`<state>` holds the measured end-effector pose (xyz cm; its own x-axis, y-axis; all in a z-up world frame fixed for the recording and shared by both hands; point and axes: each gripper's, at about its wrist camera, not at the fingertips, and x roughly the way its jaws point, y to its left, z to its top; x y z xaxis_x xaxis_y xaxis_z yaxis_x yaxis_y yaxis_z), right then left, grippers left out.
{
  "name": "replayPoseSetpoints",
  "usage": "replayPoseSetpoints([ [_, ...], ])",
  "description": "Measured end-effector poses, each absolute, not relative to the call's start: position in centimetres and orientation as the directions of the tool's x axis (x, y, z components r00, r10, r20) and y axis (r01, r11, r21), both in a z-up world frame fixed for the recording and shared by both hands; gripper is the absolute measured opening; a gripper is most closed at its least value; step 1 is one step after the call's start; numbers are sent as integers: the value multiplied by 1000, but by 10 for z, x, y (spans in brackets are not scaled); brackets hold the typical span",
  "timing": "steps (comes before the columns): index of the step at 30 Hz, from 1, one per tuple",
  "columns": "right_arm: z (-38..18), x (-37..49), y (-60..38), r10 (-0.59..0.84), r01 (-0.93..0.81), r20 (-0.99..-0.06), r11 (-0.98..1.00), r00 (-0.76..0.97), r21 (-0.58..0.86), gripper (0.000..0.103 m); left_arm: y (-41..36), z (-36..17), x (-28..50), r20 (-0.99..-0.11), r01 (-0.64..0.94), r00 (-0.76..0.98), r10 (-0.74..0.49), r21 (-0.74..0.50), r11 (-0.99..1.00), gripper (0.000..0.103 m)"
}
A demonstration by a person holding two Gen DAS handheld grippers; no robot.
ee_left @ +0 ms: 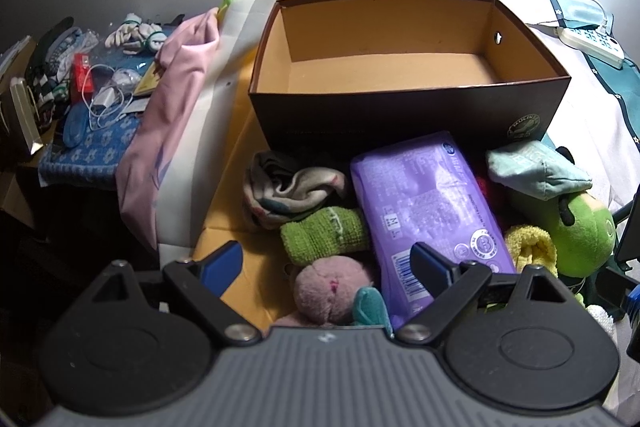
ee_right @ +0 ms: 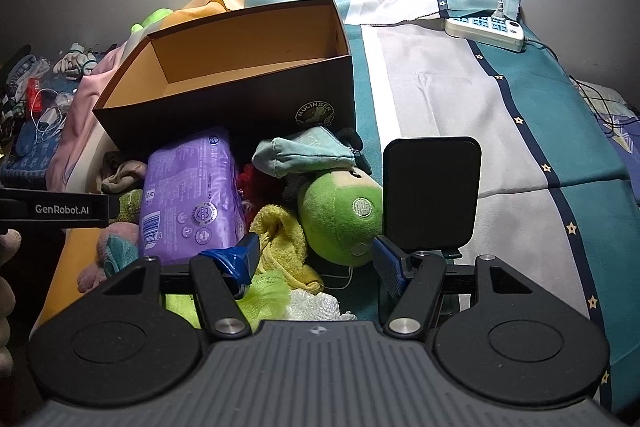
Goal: Organize soft objects
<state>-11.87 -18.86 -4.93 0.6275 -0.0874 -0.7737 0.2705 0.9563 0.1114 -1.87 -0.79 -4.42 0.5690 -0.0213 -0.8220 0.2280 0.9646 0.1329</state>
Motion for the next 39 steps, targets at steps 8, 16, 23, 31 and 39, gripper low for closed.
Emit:
replayPoseSetpoints([
  [8, -48, -119, -188, -87, 269, -764, 956, 639, 116, 45, -10, -43, -17, -822, 230, 569, -24, 131, 964, 91],
  [16, -47, -119, -187, -89, 265, -758, 958, 646, 113, 44, -10, -42, -15, -820, 232, 571, -27, 130, 964, 91],
  [23, -45, -120, -189, -83, 275, -757, 952, 648, 132, 44, -10, -40, -13, -816, 229, 577, -22, 137, 964, 91],
  [31, -38, -118, -185, -57, 240, -736, 960, 674, 145, 45, -10, -31, -9, -797, 219, 604, -16, 147, 965, 91],
  [39, -34, -114, -179, -54, 210, -722, 969, 689, 128, 46, -10, -28, -7, -790, 216, 613, -17, 147, 965, 91],
])
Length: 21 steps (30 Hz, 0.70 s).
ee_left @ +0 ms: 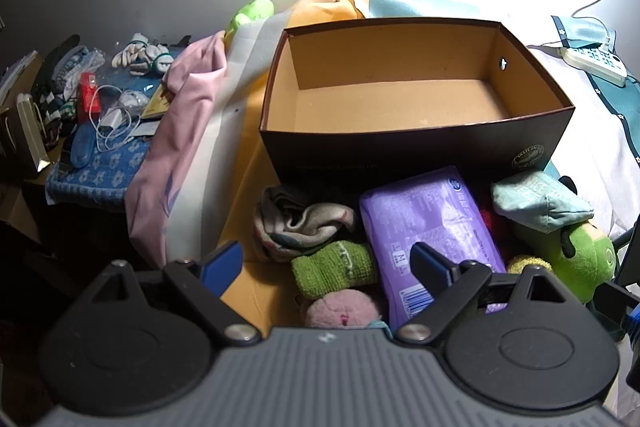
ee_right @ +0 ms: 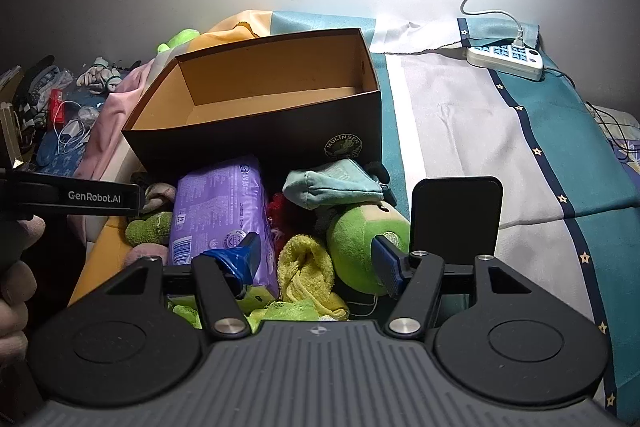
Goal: Organize soft objects
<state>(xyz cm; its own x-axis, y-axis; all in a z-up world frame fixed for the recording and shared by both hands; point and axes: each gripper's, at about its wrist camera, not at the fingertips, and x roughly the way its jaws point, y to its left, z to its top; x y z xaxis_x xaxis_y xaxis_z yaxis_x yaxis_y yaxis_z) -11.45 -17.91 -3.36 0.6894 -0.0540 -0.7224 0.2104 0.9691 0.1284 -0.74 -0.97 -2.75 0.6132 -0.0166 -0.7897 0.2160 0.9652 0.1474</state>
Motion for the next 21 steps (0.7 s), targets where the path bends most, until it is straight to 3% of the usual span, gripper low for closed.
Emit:
replayPoseSetpoints([
  [12, -21, -103, -188, -140, 277, -709, 958, 691, 81, 46, -13, -16, -6, -764, 204, 645, -12, 158, 966, 91],
  [21, -22, -99, -184, -119, 267, -711, 958, 693, 101, 47, -13, -14, -5, -761, 202, 649, -12, 156, 967, 91],
])
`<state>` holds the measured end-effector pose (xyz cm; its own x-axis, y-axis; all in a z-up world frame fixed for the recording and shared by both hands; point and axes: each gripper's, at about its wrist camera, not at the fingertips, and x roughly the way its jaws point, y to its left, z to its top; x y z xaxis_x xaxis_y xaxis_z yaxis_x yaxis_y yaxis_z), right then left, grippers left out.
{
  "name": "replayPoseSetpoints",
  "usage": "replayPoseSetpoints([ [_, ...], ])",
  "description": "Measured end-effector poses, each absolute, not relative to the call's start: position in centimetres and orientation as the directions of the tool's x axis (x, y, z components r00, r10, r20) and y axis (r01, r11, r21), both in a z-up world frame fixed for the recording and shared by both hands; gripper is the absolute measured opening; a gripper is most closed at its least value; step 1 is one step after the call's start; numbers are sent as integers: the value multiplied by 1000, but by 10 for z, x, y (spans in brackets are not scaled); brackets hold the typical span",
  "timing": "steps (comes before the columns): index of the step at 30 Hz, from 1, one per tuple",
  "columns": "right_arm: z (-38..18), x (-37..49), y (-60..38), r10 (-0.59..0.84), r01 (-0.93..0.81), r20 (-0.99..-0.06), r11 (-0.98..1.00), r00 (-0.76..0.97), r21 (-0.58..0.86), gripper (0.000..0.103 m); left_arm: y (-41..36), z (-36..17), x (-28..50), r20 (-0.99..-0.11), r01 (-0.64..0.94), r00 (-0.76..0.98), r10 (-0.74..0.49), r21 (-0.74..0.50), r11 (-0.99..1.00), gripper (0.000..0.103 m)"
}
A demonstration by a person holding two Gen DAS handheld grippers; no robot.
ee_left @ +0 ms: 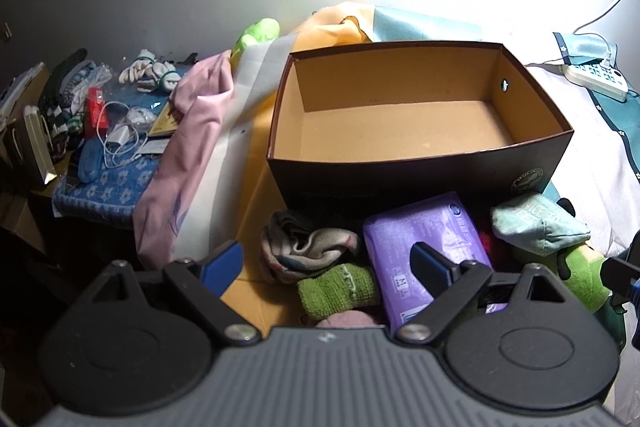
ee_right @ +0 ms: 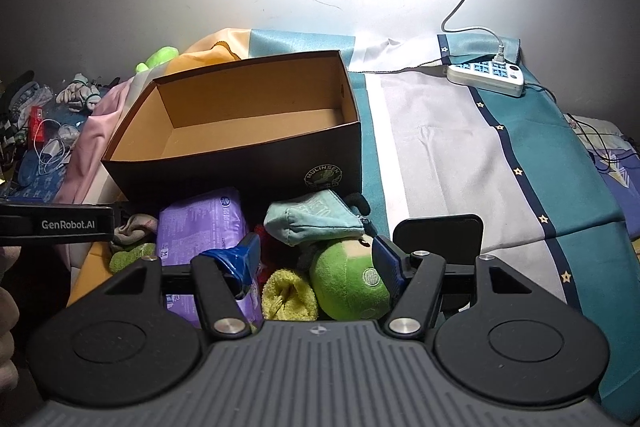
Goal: Organize soft objects
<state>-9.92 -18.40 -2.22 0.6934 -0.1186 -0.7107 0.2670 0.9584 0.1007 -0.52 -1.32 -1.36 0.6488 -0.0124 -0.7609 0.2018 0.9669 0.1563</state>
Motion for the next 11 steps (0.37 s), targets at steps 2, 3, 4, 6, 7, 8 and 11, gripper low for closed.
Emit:
replayPoseSetpoints([
  [2, -24, -98, -183, -117, 266, -715, 959, 690, 100, 47, -12, -15, -5, -764, 201, 646, -13, 153, 967, 91],
  [3, -24, -98, -182, -116, 267, -717, 959, 687, 100, 47, -12, -15, -4, -766, 201, 643, -14, 151, 968, 91],
  [4, -25, -97, -182, -116, 266, -719, 959, 685, 99, 47, -11, -16, -4, -768, 201, 640, -15, 149, 968, 91],
  [6, -26, -97, -181, -115, 267, -724, 959, 680, 98, 47, -10, -18, -3, -772, 200, 635, -14, 147, 969, 91],
  [7, -27, -96, -180, -115, 268, -726, 959, 678, 98, 47, -10, -19, -3, -774, 199, 633, -14, 145, 969, 91],
  [8, -27, -96, -180, -116, 269, -728, 958, 676, 98, 47, -9, -20, -3, -775, 200, 631, -14, 145, 969, 91],
  [11, -29, -95, -180, -118, 275, -733, 956, 670, 98, 47, -9, -23, -3, -780, 202, 626, -13, 147, 968, 91],
])
